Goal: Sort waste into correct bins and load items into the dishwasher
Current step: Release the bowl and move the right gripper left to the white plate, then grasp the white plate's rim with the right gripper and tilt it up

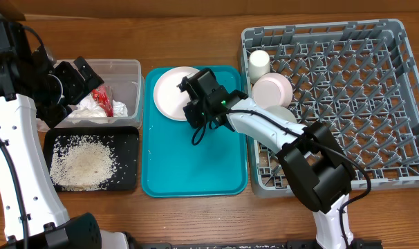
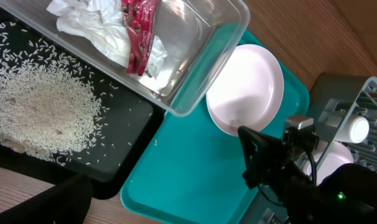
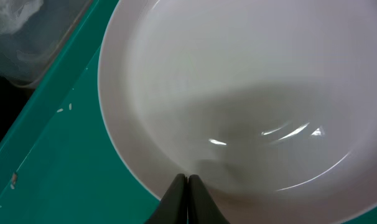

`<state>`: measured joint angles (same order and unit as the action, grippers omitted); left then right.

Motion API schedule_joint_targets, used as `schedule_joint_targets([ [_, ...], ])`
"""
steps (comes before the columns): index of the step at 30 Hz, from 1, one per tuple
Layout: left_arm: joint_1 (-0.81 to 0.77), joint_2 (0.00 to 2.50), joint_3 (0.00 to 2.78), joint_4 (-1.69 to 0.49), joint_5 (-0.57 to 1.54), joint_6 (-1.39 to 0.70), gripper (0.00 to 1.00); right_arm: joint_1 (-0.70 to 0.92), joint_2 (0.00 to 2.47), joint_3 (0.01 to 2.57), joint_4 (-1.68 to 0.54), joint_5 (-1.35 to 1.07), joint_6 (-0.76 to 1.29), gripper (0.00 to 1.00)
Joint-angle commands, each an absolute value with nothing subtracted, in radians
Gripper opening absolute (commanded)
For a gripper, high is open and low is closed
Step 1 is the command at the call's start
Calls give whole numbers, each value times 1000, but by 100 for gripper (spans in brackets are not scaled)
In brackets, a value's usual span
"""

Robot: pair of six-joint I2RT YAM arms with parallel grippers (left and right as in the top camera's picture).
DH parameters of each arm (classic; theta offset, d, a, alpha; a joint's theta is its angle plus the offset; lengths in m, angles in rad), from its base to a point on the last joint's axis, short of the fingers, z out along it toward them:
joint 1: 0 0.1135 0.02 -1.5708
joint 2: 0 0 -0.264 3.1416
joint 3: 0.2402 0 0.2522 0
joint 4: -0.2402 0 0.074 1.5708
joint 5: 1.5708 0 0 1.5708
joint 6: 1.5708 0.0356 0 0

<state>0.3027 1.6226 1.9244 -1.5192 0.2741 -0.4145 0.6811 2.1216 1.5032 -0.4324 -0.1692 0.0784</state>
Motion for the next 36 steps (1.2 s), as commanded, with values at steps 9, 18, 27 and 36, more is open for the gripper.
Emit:
schedule_joint_targets([
  [9,302,1621,1937,-1518,281,-396,100,681,2156,1490,-344,-173,83,4],
  [18,302,1621,1937,-1517,281,-396,100,681,2213,1490,-347,-172,110,6],
  [27,302,1621,1937,-1518,281,-396,100,681,2212,1502,-481,-322,162,5],
  [36,302,1621,1937,-1518,281,-396,100,699,2176,1535,-651,-449,160,5],
])
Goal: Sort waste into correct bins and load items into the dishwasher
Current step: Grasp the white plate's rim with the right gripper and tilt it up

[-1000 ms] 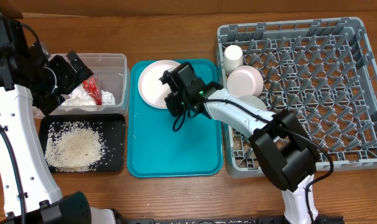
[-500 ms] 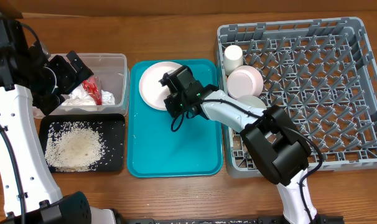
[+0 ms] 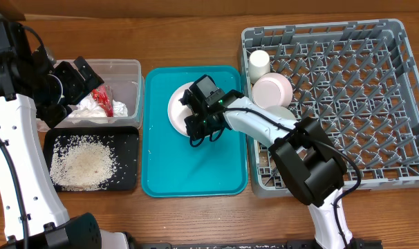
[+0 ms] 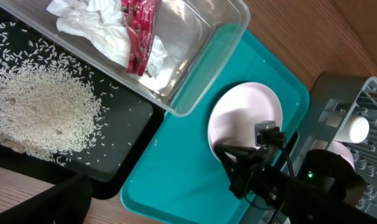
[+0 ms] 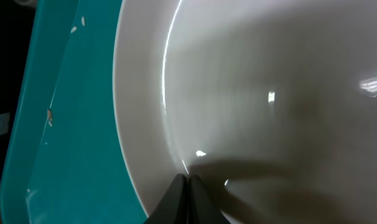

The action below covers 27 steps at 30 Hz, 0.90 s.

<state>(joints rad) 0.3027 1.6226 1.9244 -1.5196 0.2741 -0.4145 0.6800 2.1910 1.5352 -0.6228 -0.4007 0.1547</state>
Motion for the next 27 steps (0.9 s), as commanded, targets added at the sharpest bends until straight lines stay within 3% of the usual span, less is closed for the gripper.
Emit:
schedule_joint_targets([
  [1,302,1621,1937,-1518,281,-396,100,704,2176,1535,-665,-451,160,6],
  [18,302,1621,1937,-1518,281,-396,100,862,2175,1555,-735,-445,76,12],
  [27,302,1621,1937,-1518,281,-396,100,792,2126,1822,-951,-250,75,14],
])
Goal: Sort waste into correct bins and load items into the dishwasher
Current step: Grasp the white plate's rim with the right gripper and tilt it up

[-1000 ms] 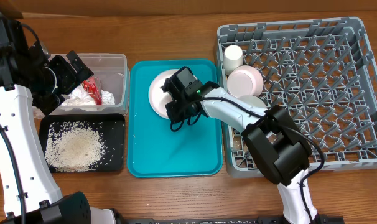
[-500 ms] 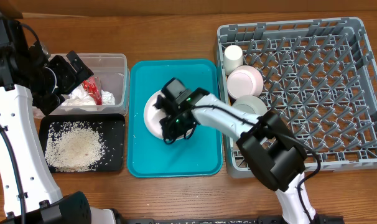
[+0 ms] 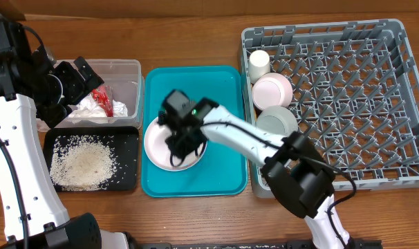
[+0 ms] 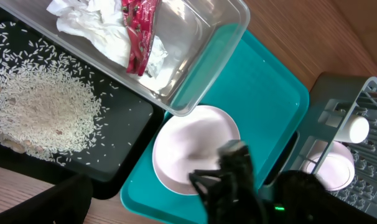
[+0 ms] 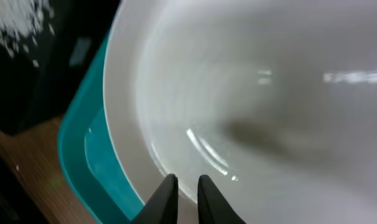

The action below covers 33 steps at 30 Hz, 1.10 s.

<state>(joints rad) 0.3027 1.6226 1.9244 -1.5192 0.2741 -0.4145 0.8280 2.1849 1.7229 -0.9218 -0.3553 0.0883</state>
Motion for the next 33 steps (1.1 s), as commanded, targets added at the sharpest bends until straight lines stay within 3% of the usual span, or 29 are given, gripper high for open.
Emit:
schedule_joint_targets([
  [1,302,1621,1937,-1518,281,-396,100,785,2126,1852,-976,-228,75,16],
  [6,302,1621,1937,-1518,281,-396,100,754,2125,1902,-1065,-113,75,35],
  [33,302,1621,1937,-1518,281,-396,100,727,2151,1701,-943,-45,83,35],
])
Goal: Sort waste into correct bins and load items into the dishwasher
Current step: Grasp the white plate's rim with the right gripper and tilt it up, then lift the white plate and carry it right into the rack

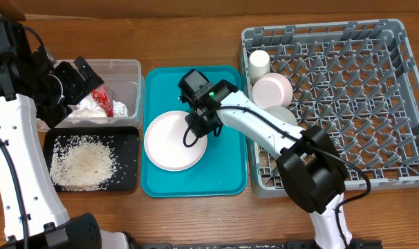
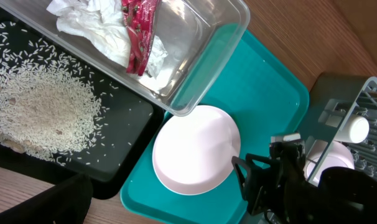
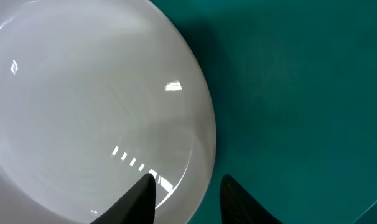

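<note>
A white plate (image 1: 169, 145) lies flat on the front left of the teal tray (image 1: 223, 173); the left wrist view shows the plate (image 2: 191, 149) there too. My right gripper (image 1: 196, 128) stands open at the plate's right rim. In the right wrist view the right gripper (image 3: 187, 186) straddles the rim, with one finger over the plate (image 3: 83, 106) and the other over the tray (image 3: 288, 81). My left gripper (image 1: 75, 77) hangs open over the clear waste bin (image 1: 126, 69), holding nothing.
The clear bin holds crumpled tissues and a red wrapper (image 1: 102, 97). A black tray of rice (image 1: 92, 162) lies in front of it. At the right stands the grey dish rack (image 1: 348, 104), with a white cup (image 1: 258, 63) and two bowls (image 1: 272, 88) on its left side.
My right gripper's jaws stand wider apart and it has shifted from over the plate to its right rim. The plate lies in the same spot. The left arm has not moved.
The plate lay at the back of the tray with my right gripper shut on its rim. Then it was nearer the tray's middle, still gripped. Then it lay at the front left with the jaws slightly apart. Now it lies there released.
</note>
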`<state>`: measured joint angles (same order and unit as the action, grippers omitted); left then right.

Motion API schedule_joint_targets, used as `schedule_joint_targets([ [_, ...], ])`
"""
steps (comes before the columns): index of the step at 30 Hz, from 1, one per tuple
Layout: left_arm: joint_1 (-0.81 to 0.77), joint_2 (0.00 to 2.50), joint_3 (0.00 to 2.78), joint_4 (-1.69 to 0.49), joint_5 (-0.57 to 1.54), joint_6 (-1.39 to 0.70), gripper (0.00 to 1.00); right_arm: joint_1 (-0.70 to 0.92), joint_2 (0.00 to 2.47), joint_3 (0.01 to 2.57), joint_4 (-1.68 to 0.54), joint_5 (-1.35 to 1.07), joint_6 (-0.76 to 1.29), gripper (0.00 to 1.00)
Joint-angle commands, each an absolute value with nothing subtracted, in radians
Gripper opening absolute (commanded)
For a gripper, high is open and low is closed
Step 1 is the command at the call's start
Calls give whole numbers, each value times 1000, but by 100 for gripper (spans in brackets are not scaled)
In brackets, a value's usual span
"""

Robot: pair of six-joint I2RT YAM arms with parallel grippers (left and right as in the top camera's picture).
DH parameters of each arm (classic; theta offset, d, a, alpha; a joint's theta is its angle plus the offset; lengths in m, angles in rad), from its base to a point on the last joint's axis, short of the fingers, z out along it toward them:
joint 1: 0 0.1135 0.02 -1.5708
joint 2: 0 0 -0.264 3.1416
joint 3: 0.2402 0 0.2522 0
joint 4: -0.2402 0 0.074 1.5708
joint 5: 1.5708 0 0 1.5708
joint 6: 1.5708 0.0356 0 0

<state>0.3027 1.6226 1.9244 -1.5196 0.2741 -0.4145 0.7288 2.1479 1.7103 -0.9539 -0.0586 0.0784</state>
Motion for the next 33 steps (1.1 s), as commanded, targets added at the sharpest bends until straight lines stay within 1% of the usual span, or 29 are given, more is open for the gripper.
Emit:
schedule_joint_targets([
  [1,302,1621,1937,-1518,281,-396,100,727,2155,1701,-941,-45,82,35],
  [8,302,1621,1937,-1518,281,-396,100,727,2159,1700,-927,-45,82,34],
  [9,302,1621,1937,-1518,281,-396,100,727,2159,1700,-924,-45,82,34],
  [10,302,1621,1937,-1518,281,-396,100,727,2159,1696,-919,-45,82,30],
  [12,302,1621,1937,-1518,281,-396,100,727,2159,1682,-899,-45,82,29],
  [24,302,1621,1937,-1518,281,-396,100,727,2159,1570,-777,-34,82,29],
  [29,302,1621,1937,-1518,281,-396,100,727,2159,1570,-781,-35,82,21],
  [33,302,1621,1937,-1518,281,-396,100,727,2159,1570,-788,-35,82,17],
])
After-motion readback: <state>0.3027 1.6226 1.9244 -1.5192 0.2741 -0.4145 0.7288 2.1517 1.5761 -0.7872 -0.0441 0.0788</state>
